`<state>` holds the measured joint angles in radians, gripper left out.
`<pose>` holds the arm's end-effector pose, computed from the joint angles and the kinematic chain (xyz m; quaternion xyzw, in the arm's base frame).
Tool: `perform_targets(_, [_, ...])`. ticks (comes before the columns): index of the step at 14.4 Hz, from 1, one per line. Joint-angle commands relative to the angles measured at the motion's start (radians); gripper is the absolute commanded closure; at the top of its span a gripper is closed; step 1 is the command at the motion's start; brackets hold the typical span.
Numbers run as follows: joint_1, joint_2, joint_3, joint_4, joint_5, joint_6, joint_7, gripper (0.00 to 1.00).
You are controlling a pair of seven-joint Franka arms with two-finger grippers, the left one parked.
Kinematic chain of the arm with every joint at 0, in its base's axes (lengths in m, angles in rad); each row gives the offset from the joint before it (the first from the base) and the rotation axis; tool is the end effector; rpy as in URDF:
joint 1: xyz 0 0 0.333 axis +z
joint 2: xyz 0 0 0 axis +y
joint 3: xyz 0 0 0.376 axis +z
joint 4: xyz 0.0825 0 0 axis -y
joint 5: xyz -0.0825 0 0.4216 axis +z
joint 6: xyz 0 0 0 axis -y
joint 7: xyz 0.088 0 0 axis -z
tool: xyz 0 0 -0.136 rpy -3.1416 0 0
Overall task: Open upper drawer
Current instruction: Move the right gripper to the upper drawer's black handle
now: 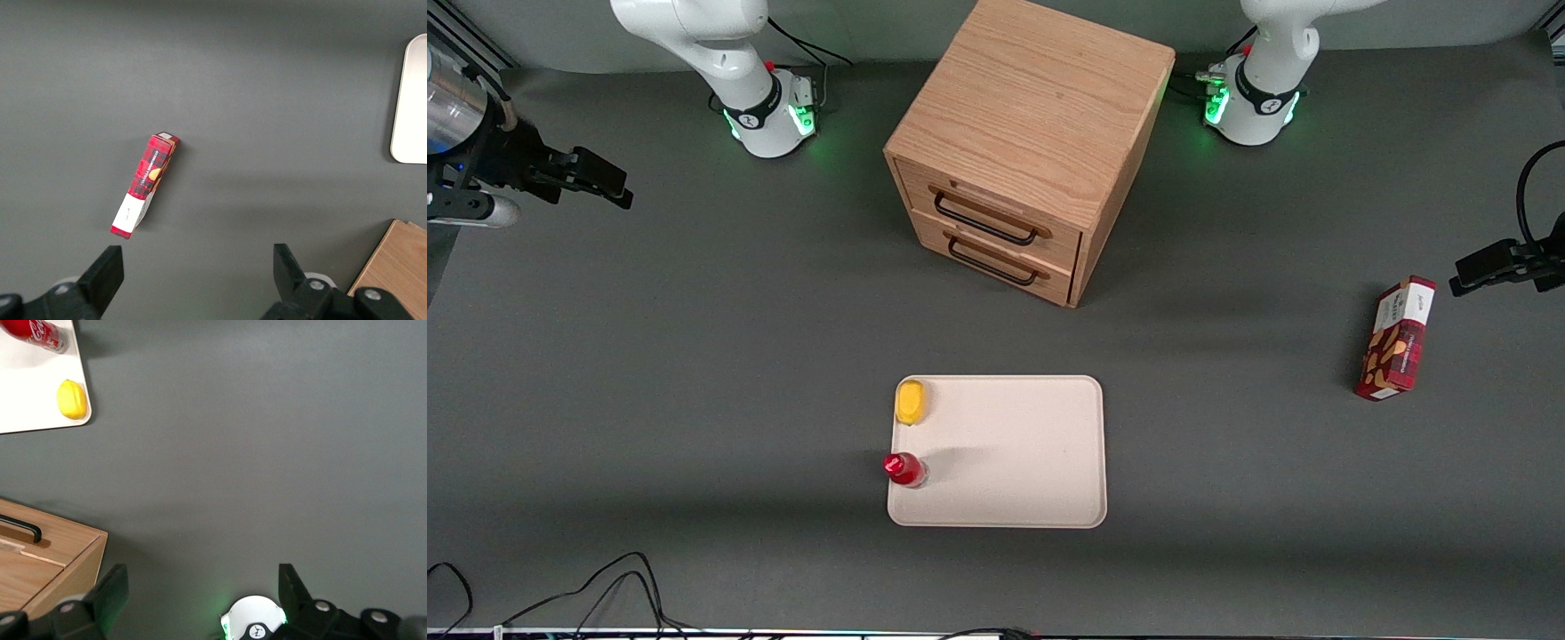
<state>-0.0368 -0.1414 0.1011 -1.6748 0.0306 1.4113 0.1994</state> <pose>0.5163 0.0421 0.6690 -0.9958 0.0668 0.0619 0.0000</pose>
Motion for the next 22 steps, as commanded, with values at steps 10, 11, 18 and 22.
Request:
perform_targets(10, [0.034,0.120,0.058,0.200,0.000,-0.035,-0.145,0.00])
perform_targets(11, [0.034,0.131,0.077,0.219,0.003,-0.041,-0.214,0.00])
perform_targets(18, [0.038,0.207,0.213,0.262,0.193,-0.032,-0.418,0.00])
perform_targets(22, [0.040,0.325,0.236,0.260,0.339,-0.011,-0.746,0.00])
